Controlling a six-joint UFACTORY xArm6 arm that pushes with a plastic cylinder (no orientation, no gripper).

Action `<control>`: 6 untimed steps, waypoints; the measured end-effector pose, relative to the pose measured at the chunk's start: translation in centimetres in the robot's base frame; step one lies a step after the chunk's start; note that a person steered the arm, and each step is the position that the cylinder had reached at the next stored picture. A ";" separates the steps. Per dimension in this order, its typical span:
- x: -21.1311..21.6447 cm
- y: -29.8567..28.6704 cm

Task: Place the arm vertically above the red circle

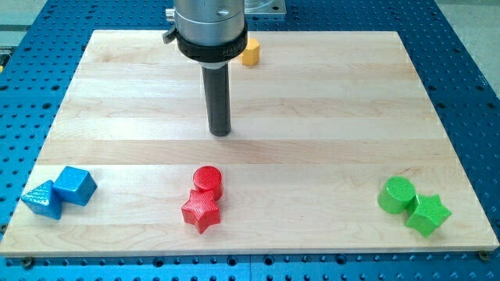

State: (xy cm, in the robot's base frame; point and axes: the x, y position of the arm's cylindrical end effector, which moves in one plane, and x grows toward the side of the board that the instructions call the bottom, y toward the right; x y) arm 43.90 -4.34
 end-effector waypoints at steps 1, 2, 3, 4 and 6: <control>0.0 0.1; 0.0 0.1; 0.0 -0.8; 0.0 -1.4; -0.7 -1.6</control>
